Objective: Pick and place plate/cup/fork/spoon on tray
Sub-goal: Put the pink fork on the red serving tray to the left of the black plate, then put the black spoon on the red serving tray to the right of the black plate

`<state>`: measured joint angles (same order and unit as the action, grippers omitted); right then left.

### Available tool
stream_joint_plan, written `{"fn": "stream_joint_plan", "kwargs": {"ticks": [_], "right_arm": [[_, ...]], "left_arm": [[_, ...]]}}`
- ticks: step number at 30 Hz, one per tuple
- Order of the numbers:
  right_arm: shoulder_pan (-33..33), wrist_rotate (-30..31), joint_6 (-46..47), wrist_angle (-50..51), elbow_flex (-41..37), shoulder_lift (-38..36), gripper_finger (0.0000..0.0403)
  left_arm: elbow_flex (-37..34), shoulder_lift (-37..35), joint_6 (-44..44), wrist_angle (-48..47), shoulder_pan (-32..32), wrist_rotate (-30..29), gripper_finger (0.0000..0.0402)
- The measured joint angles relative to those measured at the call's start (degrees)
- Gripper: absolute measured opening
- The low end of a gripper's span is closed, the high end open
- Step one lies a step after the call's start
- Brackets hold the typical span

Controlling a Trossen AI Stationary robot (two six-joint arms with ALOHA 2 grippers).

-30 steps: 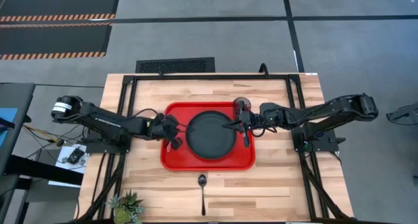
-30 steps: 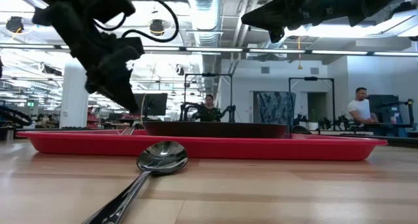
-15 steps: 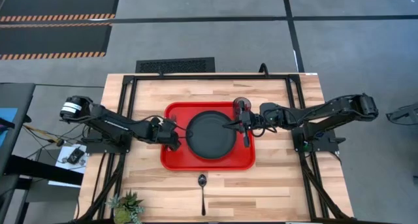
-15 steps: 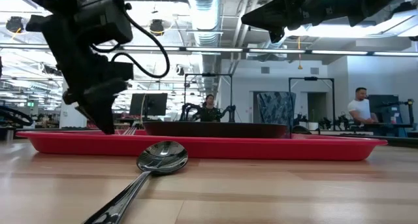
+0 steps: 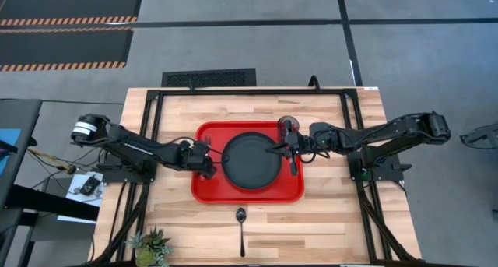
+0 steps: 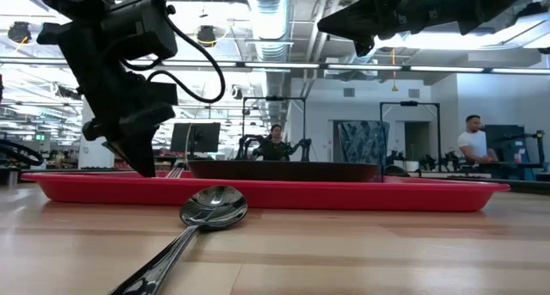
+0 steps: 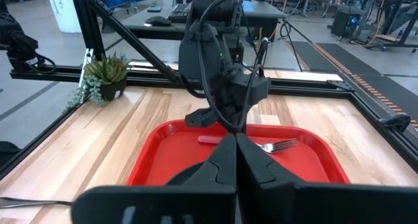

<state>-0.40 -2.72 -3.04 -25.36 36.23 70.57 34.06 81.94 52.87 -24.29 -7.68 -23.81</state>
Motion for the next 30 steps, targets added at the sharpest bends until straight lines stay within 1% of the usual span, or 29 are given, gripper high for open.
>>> {"fn": "stream_joint_plan", "kwargs": {"ticks": [4,10,15,21,26,30], "right_arm": [[0.0,0.0,-0.01,0.01,0.0,0.0,0.0011],[0.0,-0.02,-0.01,0.01,0.0,0.0,0.0011],[-0.02,-0.02,0.01,-0.02,0.0,0.0,0.0011],[0.0,-0.04,0.03,-0.04,0.0,0.0,0.0011],[-0.01,-0.04,-0.04,0.28,0.0,0.0,0.0011],[0.0,-0.04,0.01,0.64,0.0,0.0,0.0011]], "left_arm": [[-0.23,-2.56,0.91,-2.68,-0.04,1.1,0.0],[-0.24,-5.86,0.38,-2.86,-0.04,-0.8,0.0],[-0.2,-5.06,-3.52,2.18,0.47,-0.48,0.0],[-0.17,-3.87,-4.18,3.15,1.08,-0.58,0.0],[-0.12,-5.46,-5.03,4.89,-2.06,-0.97,0.0],[-0.09,-7.64,-4.99,5.01,-6.35,-3.89,0.0]]}}
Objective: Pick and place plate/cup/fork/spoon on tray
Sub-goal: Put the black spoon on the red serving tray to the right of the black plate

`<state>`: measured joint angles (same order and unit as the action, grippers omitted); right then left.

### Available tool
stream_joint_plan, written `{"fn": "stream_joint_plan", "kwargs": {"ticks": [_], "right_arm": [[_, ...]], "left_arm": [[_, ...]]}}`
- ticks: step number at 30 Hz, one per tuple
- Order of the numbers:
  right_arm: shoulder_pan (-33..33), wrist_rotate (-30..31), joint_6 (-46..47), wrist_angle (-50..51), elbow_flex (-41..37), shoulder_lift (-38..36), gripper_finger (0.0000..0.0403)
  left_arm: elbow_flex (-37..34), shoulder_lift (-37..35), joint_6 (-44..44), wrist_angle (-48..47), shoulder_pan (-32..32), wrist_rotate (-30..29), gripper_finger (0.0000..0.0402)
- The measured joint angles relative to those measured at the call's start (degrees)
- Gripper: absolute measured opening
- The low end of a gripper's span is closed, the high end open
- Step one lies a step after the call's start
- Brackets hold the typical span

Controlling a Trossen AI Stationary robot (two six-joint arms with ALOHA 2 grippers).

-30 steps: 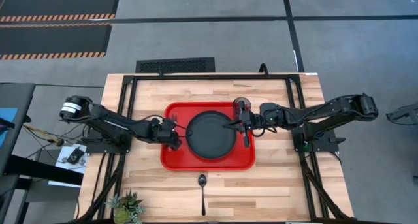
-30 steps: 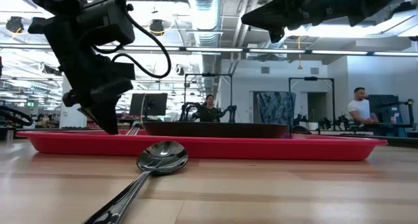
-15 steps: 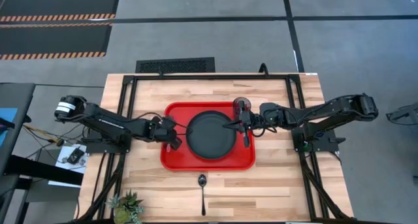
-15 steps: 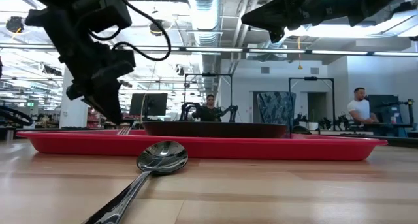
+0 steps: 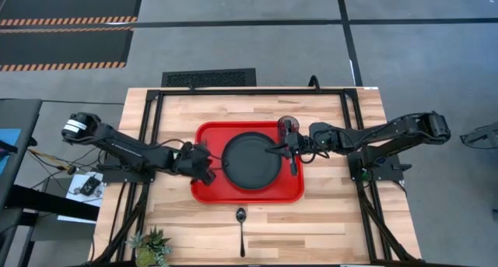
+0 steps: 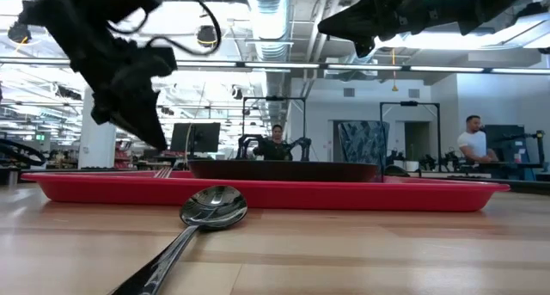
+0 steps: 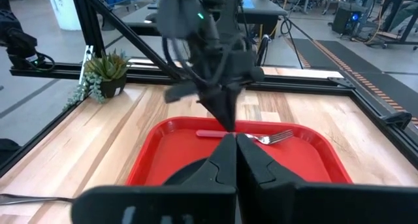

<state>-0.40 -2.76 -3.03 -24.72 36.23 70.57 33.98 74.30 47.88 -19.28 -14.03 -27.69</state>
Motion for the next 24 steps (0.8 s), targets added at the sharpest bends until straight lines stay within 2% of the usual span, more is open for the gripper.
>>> {"fn": "stream_joint_plan", "kwargs": {"ticks": [11,15,20,24], "right_arm": [[2.82,4.67,0.0,0.21,0.0,0.0,0.0011],[5.2,5.02,0.18,0.28,0.0,0.0,0.0011],[9.91,11.09,1.52,1.37,0.0,0.02,0.0011],[12.88,15.15,1.58,1.97,0.0,0.0,0.0011]], "left_arm": [[0.0,-0.8,-0.42,9.42,-13.83,-1.99,0.0],[0.0,-0.8,-1.64,15.42,-17.79,0.15,0.0],[0.0,1.41,-3.86,24.21,-21.13,1.48,0.0001],[0.0,6.85,-4.11,32.69,-21.61,5.54,0.0013]]}}
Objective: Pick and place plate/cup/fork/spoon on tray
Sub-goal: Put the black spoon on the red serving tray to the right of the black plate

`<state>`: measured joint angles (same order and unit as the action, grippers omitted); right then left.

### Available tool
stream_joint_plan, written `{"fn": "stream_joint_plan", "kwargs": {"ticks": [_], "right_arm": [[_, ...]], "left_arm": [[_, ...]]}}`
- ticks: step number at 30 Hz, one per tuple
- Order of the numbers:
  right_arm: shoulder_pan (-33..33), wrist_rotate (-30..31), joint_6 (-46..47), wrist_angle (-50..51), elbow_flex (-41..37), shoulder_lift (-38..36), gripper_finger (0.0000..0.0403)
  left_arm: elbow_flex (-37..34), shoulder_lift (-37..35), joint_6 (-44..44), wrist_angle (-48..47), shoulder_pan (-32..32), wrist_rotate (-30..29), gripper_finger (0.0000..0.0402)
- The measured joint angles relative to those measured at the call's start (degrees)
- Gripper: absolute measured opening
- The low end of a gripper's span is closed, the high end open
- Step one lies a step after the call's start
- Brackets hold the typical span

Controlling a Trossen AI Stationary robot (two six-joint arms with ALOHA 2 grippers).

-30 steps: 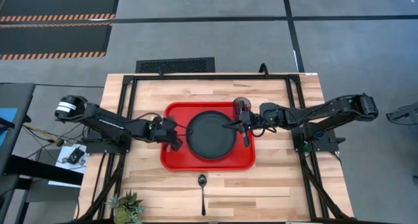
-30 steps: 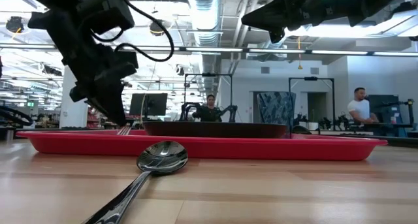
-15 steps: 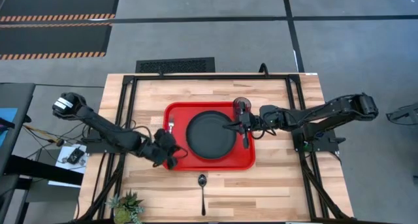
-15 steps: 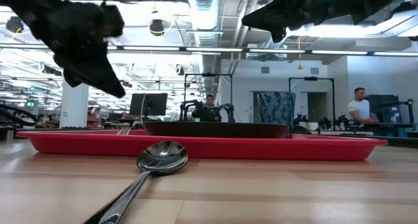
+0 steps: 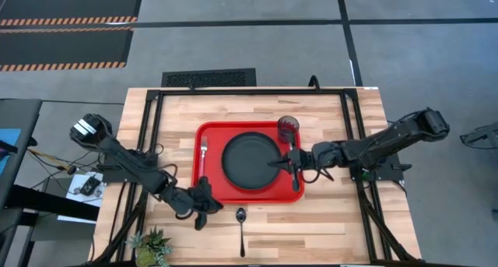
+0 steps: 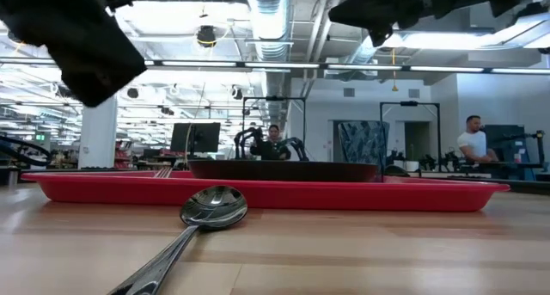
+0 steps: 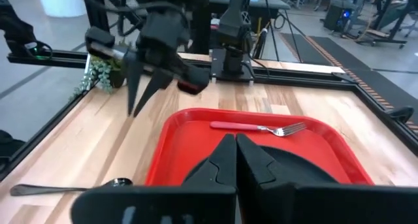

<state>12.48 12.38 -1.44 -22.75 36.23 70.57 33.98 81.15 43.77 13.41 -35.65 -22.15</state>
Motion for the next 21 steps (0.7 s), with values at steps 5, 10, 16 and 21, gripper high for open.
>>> {"fn": "stream_joint_plan", "kwargs": {"ticks": [5,10,16,21], "right_arm": [[2.18,2.87,1.48,-0.02,0.0,0.0,0.0011],[3.66,3.35,2.08,-0.21,0.0,0.01,0.0011],[5.18,5.67,2.5,-0.15,0.0,0.02,0.0011],[4.71,5.77,1.96,-0.22,0.0,0.02,0.0011]], "left_arm": [[4.36,7.79,0.23,2.46,-0.11,2.75,0.0044],[12.89,15.56,-0.07,-2.93,-0.6,5.22,0.0075],[22.7,21.49,7.5,-19.0,-0.73,5.37,0.0105],[24.57,24.02,14.48,-21.07,-0.41,3.93,0.0116]]}}
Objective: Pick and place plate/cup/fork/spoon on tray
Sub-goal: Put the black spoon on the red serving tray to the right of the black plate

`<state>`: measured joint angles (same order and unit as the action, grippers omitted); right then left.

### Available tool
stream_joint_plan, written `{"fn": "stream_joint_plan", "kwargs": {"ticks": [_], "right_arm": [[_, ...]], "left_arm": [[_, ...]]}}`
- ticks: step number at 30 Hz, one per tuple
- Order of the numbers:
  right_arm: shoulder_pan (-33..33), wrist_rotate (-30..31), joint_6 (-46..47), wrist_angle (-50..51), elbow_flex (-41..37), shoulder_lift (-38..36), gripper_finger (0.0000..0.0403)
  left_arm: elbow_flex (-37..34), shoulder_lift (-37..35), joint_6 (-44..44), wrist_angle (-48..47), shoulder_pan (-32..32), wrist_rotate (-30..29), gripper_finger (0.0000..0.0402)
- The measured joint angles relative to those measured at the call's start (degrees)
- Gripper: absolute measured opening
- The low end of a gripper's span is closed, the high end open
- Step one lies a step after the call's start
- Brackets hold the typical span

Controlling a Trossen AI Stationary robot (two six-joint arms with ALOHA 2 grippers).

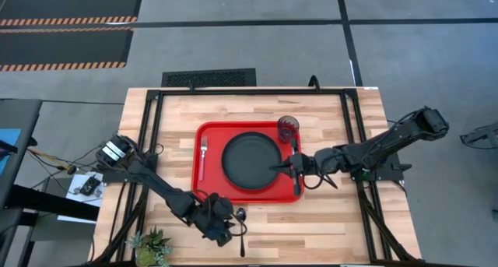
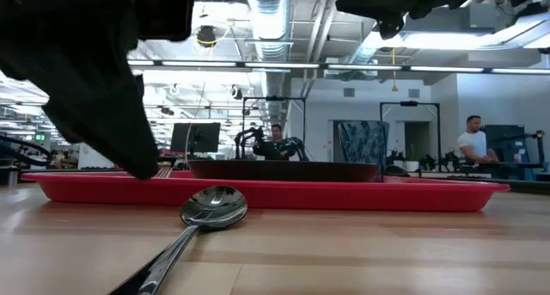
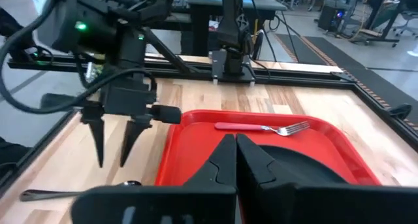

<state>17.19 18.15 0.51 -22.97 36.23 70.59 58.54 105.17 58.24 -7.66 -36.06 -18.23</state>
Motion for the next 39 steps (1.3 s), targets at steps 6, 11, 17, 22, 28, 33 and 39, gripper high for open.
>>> {"fn": "stream_joint_plan", "kwargs": {"ticks": [6,11,17,22,28,33,39], "right_arm": [[-0.93,0.03,-0.35,0.02,0.0,0.0,0.0011],[-0.94,0.02,-0.39,0.02,0.0,0.0,0.0011],[-0.94,0.02,-0.53,0.08,0.0,0.0,0.0011],[-0.94,0.02,-0.52,0.05,0.02,0.0,0.0011],[-0.94,0.0,-0.52,-0.13,0.02,-0.02,0.0011],[-0.94,0.0,-0.5,-0.16,0.02,0.0,0.0011],[-0.94,-0.02,-0.39,-0.19,0.02,0.0,0.0011]], "left_arm": [[-0.26,1.03,3.28,-0.17,1.25,-2.74,0.0117],[-0.26,1.02,4.55,0.21,1.99,-4.48,0.0117],[-0.22,2.55,5.96,2.2,2.37,-4.0,0.0117],[-0.44,2.81,6.29,2.4,2.42,-5.12,0.0117],[-0.46,3.25,5.35,4.45,2.54,-5.83,0.0117],[-0.35,5.17,4.81,7.64,2.96,-5.19,0.0117],[-0.37,5.46,3.7,8.83,3.05,-6.84,0.0117]]}}
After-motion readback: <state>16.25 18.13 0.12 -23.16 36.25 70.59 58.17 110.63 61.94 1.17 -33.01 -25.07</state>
